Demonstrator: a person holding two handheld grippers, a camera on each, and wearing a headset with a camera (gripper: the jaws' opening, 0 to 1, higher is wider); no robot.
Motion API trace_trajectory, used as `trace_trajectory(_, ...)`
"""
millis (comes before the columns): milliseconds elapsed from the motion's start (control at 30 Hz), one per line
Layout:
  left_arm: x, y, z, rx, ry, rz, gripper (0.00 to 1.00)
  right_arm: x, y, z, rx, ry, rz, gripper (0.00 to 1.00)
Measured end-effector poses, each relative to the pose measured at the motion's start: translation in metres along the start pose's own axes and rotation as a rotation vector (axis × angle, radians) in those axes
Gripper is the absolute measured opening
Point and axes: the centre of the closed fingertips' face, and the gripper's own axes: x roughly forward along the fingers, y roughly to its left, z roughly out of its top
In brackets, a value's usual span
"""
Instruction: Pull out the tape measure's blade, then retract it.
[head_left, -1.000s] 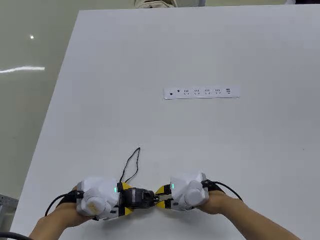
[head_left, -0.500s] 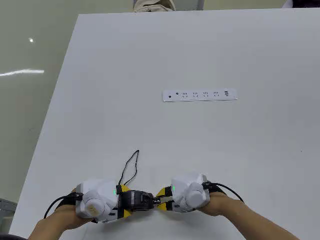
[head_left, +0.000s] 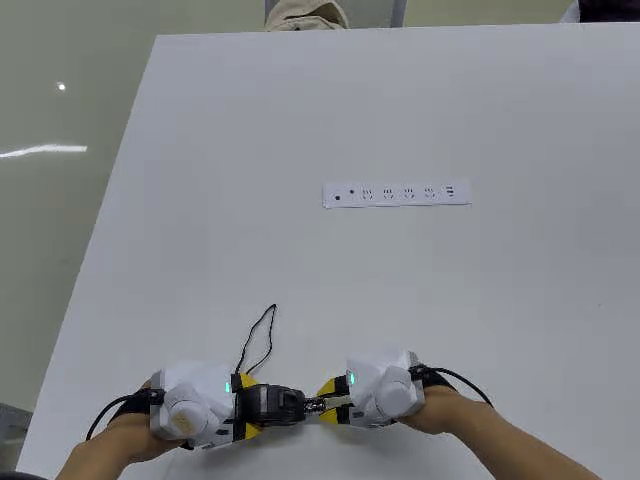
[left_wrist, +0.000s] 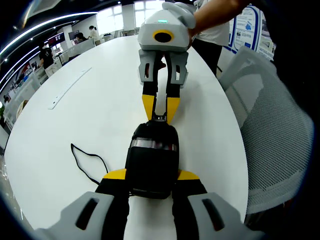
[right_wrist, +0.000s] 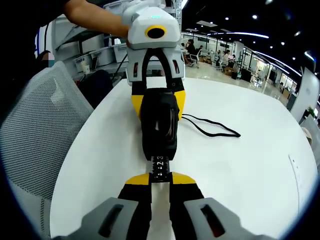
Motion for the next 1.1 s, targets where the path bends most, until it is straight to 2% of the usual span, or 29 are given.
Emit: trace_trajectory(1100,-0.001,0.000,-0.001,0.016,0.016,-0.006,0.28,-0.021,0.003,-0.013,0.014,0.017,-0.008,0.10)
